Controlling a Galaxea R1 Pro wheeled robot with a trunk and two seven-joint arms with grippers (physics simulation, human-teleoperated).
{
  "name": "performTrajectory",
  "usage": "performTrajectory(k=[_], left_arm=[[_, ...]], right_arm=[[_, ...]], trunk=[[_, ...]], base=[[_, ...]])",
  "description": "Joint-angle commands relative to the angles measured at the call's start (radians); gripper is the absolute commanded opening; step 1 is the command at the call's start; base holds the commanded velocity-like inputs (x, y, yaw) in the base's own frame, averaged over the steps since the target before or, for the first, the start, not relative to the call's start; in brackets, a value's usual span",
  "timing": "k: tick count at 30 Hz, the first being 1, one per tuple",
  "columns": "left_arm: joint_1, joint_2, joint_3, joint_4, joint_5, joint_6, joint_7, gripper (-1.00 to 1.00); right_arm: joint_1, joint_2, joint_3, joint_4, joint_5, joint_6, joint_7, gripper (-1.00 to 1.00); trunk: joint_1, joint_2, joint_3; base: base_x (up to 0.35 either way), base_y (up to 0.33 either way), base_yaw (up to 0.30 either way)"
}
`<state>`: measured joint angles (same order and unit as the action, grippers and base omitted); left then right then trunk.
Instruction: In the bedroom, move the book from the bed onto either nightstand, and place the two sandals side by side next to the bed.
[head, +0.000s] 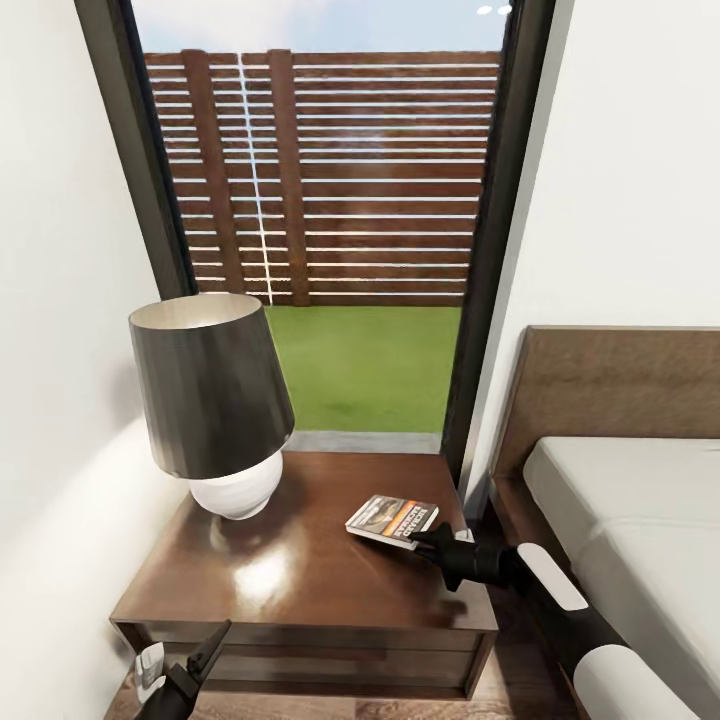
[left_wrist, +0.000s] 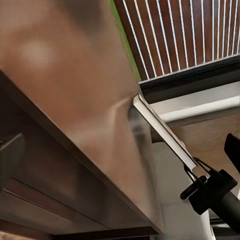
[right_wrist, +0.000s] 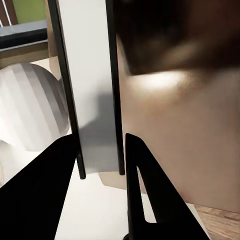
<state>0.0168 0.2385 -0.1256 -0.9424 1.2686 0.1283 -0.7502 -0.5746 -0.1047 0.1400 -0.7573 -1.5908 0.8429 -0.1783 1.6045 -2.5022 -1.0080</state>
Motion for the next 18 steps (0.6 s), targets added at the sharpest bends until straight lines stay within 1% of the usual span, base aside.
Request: performTrajectory(k=[1,18], left_arm=[[0.000,0.001,-0.001,-0.001,0.011,0.010,-0.001,1.00],[0.000,0.000,0.000,-0.001,0.011,0.010,-0.001,1.00]], right_arm=[[0.000,-0.001,0.003,0.026,0.049,0.007,-0.009,-1.00],[-0.001,-0.001,0.003,0.026,0.046,0.007,-0.009,-1.00]], trunk=[[0.000,0.000,-0.001],[0.000,0.000,-0.001]], base=[[0.000,0.000,0.000],[0.000,0.000,0.000]])
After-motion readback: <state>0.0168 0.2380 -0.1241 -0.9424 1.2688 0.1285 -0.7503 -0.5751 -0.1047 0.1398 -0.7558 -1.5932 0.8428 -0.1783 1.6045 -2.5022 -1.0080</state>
